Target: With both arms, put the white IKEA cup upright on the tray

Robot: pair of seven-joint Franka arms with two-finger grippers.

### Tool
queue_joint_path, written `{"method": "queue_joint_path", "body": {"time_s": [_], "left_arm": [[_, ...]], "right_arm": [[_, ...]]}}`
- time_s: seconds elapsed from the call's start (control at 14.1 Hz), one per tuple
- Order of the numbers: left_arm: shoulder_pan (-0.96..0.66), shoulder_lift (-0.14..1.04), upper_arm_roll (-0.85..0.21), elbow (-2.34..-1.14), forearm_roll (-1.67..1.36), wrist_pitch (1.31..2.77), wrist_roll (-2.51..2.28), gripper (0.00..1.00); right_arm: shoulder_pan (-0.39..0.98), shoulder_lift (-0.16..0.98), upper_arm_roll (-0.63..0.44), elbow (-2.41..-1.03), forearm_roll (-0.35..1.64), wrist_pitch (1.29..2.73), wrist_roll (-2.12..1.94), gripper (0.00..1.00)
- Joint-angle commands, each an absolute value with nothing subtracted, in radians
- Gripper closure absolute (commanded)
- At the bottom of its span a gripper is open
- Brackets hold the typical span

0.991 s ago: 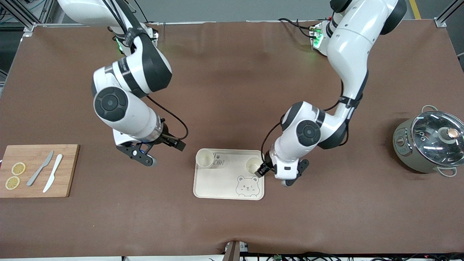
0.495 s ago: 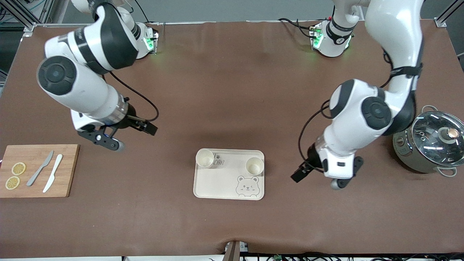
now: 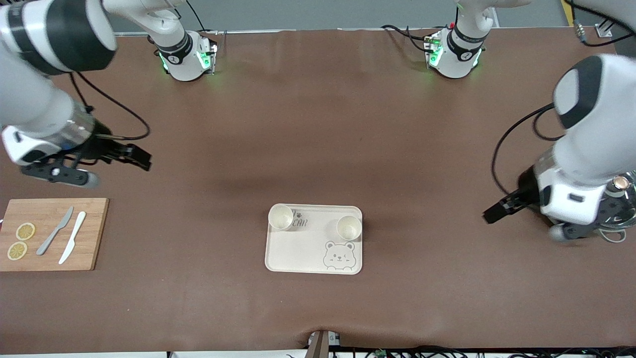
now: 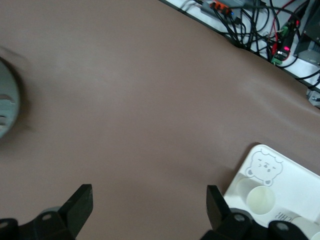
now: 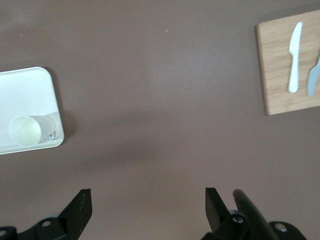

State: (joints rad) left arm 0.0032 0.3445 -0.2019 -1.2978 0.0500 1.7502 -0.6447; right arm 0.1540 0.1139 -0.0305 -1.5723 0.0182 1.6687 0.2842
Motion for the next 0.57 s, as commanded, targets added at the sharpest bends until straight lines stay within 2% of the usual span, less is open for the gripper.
{"method": "queue_joint_path", "body": {"time_s": [0.0,0.21,0.5], "left_arm": [[0.049,0.235,-0.207,-1.335,0.069,1.662,-0.542,0.00],[0.100,0.160,-0.206,-1.333,0.071,1.544,-0.387,0.00],[0.162,0.098,-0.204,-1.333,0.069,1.483,-0.169,0.00]], "right_arm": [[0.083,0.043,-0.012,-1.635,0.011,1.678,0.120,0.00],[0.028,-0.011,-0.012,-1.651,0.011,1.652,0.048,0.00],[0.026,-0.070,-0.012,-1.644,0.008,1.611,0.046,0.00]]}}
